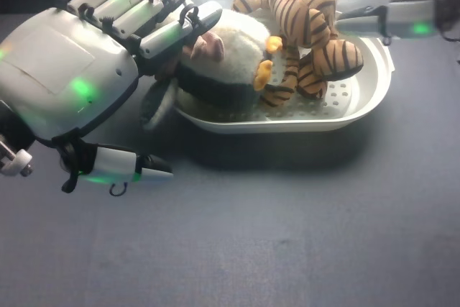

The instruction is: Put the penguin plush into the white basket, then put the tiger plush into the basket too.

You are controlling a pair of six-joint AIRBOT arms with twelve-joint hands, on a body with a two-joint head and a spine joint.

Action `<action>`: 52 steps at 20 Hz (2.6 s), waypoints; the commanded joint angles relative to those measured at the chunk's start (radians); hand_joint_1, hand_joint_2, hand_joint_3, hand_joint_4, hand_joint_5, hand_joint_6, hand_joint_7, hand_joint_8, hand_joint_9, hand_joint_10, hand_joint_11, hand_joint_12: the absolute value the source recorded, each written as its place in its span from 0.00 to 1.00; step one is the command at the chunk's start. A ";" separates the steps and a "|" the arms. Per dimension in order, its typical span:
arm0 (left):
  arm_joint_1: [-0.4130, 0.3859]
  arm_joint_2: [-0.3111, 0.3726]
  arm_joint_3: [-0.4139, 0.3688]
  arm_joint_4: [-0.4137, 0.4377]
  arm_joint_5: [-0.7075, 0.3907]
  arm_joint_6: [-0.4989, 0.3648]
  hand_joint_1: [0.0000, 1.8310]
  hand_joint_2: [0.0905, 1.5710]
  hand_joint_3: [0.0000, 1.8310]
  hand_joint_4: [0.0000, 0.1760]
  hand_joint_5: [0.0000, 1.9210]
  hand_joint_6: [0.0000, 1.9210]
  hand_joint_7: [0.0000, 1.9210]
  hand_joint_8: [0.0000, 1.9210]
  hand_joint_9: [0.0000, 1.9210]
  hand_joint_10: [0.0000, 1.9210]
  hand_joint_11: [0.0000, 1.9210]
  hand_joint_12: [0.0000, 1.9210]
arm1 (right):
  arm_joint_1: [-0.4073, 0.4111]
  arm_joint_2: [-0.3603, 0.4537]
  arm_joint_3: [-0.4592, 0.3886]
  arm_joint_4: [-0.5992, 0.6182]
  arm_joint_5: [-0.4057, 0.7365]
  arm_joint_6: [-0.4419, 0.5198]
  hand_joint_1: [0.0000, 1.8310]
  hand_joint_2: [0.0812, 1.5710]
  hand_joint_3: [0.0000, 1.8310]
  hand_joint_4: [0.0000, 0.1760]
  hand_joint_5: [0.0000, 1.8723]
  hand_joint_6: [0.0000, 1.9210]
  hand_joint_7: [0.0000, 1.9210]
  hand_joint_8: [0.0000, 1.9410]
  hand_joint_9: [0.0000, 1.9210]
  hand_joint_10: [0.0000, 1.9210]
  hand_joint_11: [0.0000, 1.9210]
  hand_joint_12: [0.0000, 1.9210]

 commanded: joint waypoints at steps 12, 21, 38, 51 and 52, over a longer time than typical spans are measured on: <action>0.104 0.031 -0.025 -0.044 -0.351 -0.074 0.46 0.46 0.01 0.98 0.00 0.00 0.00 0.00 0.00 0.00 0.00 0.00 | -0.313 0.210 -0.203 0.218 0.677 0.004 0.16 0.77 0.00 0.00 0.21 0.00 0.26 0.00 0.28 0.00 0.03 0.55; 0.245 0.014 0.023 -0.066 -0.558 -0.391 0.36 0.48 0.01 1.00 0.00 0.00 0.00 0.00 0.00 0.00 0.04 0.02 | -0.669 0.242 -0.312 0.469 0.966 0.005 0.26 0.83 0.00 0.00 0.24 0.00 0.31 0.00 0.34 0.01 0.03 0.56; 0.357 -0.040 0.048 -0.137 -0.744 -0.525 0.30 0.61 0.00 1.00 0.00 0.00 0.00 0.00 0.01 0.00 0.00 0.13 | -0.634 0.213 -0.320 0.395 0.967 0.005 0.40 0.80 0.00 0.44 0.14 0.00 0.38 0.00 0.42 0.01 0.02 0.62; 0.209 -0.036 0.064 -0.003 -0.774 -0.530 0.10 0.80 0.00 0.12 0.23 0.03 0.27 0.01 0.27 0.03 0.00 0.39 | -0.472 0.219 -0.317 0.202 0.967 -0.035 0.29 0.80 0.00 0.25 0.01 0.00 0.00 0.00 0.00 0.00 0.00 0.05; 0.187 -0.037 0.063 0.007 -0.775 -0.513 0.10 0.80 0.00 0.00 0.19 0.01 0.17 0.00 0.17 0.01 0.00 0.36 | -0.467 0.225 -0.317 0.198 0.967 -0.042 0.37 0.76 0.00 0.69 0.00 0.00 0.00 0.00 0.00 0.00 0.00 0.01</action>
